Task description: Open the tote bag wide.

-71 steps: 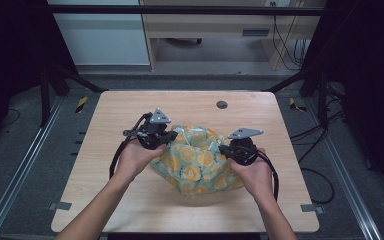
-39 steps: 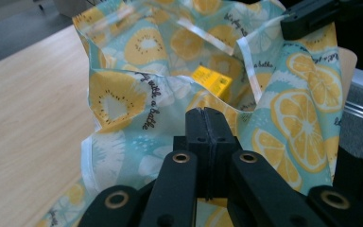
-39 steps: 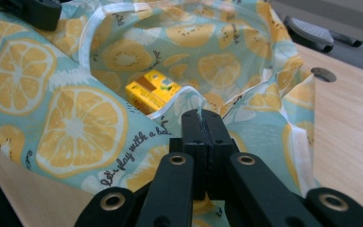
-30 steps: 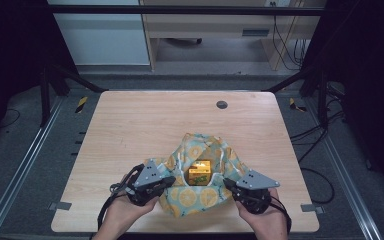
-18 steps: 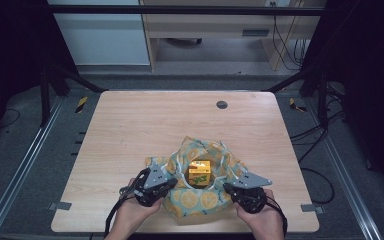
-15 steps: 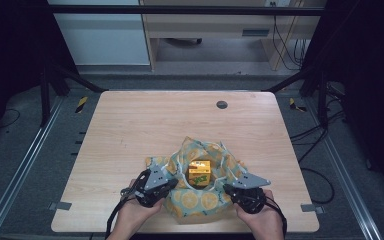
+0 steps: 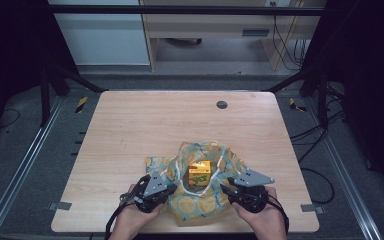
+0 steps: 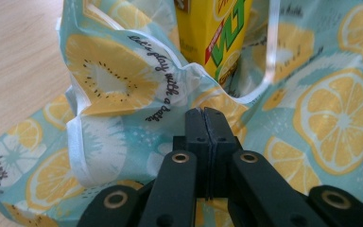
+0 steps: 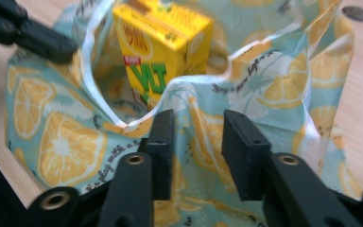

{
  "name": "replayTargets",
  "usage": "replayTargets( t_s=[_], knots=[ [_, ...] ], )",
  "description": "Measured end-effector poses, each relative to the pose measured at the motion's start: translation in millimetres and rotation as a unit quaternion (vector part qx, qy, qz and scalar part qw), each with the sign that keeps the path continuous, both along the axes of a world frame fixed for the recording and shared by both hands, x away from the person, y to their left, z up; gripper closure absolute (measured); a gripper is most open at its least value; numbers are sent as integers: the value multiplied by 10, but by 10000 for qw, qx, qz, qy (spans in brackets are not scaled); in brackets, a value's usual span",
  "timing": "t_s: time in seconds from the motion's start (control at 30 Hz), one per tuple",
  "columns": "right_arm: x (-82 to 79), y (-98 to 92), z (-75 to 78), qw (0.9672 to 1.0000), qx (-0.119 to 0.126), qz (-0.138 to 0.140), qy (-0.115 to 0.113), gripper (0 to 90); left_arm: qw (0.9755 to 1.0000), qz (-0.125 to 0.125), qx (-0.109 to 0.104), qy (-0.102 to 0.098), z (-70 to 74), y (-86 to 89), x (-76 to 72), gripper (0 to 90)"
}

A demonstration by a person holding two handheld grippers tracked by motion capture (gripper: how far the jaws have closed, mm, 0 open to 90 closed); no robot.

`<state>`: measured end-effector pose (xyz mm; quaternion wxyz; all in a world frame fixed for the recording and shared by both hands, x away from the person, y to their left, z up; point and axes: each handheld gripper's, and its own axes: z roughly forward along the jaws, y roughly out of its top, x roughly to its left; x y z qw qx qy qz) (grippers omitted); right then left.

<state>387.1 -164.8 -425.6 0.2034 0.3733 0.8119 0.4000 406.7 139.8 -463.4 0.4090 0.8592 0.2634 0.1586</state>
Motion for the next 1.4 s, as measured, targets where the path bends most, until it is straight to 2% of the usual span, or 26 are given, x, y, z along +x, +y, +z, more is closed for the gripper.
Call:
replayTargets(
  t_s=[0.1,0.27,0.5,0.6,0.77,0.9,1.07,1.1,1.2,1.23,1.3,1.4],
  knots=[
    [28,-8,106,9999,57,-15,-84,589,10000,11,-6,49,-29,9,-4,898],
    [94,-31,271,9996,118,-83,-230,546,10000,-6,40,-23,-34,10,-35,898],
    [192,-25,453,9991,63,-107,-402,505,10000,5,18,-17,-30,41,-36,898],
    [334,-6,502,9987,32,-105,-491,483,10000,-2,11,-8,-36,49,-28,898],
    [666,76,515,9985,67,-30,-546,426,10000,15,-1,-2,-34,72,-20,898],
    [895,218,467,9981,-116,162,-588,385,10000,1,-13,-1,-28,87,-16,898],
    [1094,367,385,9968,-301,378,-643,365,10000,22,-44,-15,-9,116,-7,897],
    [1113,382,370,9966,-332,419,-628,405,10000,32,-45,-21,-2,125,-6,897],
    [1134,421,338,9951,-513,593,-607,645,9999,67,-99,-33,14,150,-3,896],
    [1121,425,347,9947,-502,620,-645,713,9999,72,-92,-39,18,159,-2,896],
    [1072,422,390,9941,-417,623,-783,807,9999,89,-114,-27,20,170,1,896],
    [962,400,482,9929,-256,676,-944,871,9999,117,-116,-25,19,177,8,895]
  ],
)
